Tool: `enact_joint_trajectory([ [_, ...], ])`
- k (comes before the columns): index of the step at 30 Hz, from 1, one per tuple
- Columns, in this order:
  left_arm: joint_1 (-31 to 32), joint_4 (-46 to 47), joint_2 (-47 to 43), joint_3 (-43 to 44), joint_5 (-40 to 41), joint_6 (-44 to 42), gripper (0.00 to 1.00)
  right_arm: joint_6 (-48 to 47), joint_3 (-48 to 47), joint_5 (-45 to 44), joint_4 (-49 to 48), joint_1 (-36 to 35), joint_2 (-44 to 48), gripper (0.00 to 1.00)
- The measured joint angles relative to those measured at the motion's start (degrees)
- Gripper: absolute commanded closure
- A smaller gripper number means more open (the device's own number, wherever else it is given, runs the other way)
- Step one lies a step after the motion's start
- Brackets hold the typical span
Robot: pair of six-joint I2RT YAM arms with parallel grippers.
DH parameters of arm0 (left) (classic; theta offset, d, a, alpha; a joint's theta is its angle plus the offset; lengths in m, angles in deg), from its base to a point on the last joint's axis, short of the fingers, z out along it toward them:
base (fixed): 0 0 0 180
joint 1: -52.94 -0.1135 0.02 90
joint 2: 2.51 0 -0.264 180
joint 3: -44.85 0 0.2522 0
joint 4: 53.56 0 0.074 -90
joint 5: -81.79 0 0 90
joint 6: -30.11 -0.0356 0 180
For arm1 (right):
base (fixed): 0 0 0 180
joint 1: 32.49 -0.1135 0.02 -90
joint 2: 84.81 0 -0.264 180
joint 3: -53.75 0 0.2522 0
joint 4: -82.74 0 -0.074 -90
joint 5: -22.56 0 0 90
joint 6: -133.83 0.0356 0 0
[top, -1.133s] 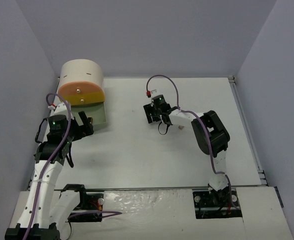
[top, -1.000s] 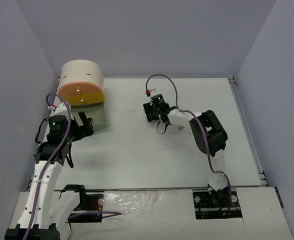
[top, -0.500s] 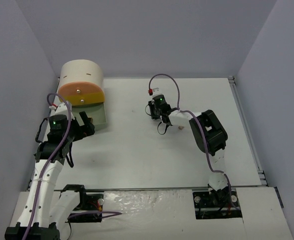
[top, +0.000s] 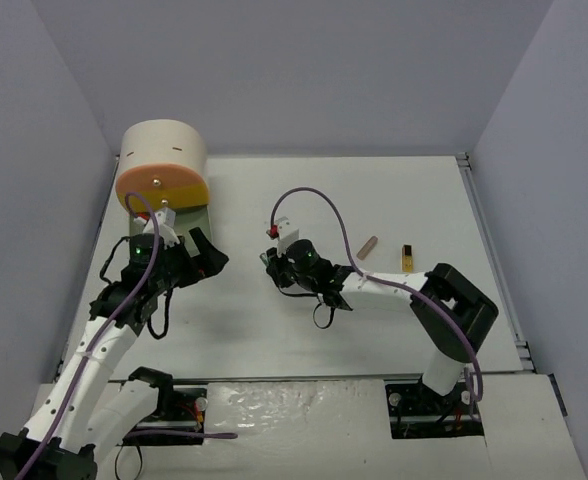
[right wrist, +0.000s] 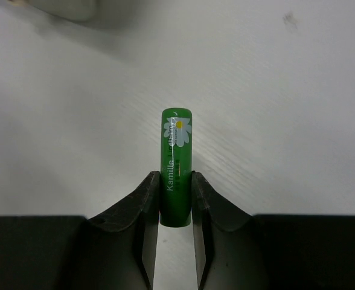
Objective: Organize the makeup
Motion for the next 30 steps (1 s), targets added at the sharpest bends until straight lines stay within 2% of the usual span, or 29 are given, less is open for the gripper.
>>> enact_joint_trajectory([
  [9, 11.55, 3.23, 0.6, 0.0, 5.48, 6.68, 0.11, 1.09, 4.37, 0.85, -11.25, -8.66, 11.62, 1.0],
  [17, 19.25, 5.63, 1.06, 0.0, 11.68, 10.25, 0.22, 1.73, 5.81, 2.54, -14.94, -11.33, 12.93, 1.0],
  [19, 20.56, 6.04, 1.07, 0.0, 13.38, 10.95, 0.33, 1.88, 6.19, 2.67, -15.38, -11.72, 12.94, 1.0],
  [21, 21.5, 6.43, 1.08, -0.02, 14.89, 11.55, 0.39, 2.0, 6.37, 2.82, -15.56, -11.96, 12.94, 1.0],
  [23, 22.27, 7.01, 1.11, -0.19, 15.95, 12.18, 0.5, 2.02, 6.37, 2.86, -15.63, -12.01, 12.96, 1.0],
  [26, 23.27, 7.99, 1.37, -0.8, 16.94, 13.29, 0.61, 2.02, 6.56, 2.88, -16.0, -12.01, 13.09, 1.0],
  [30, 23.88, 8.34, 2.62, -1.03, 18.04, 14.25, 0.85, 2.02, 6.69, 2.73, -16.1, -12.01, 13.3, 1.0],
])
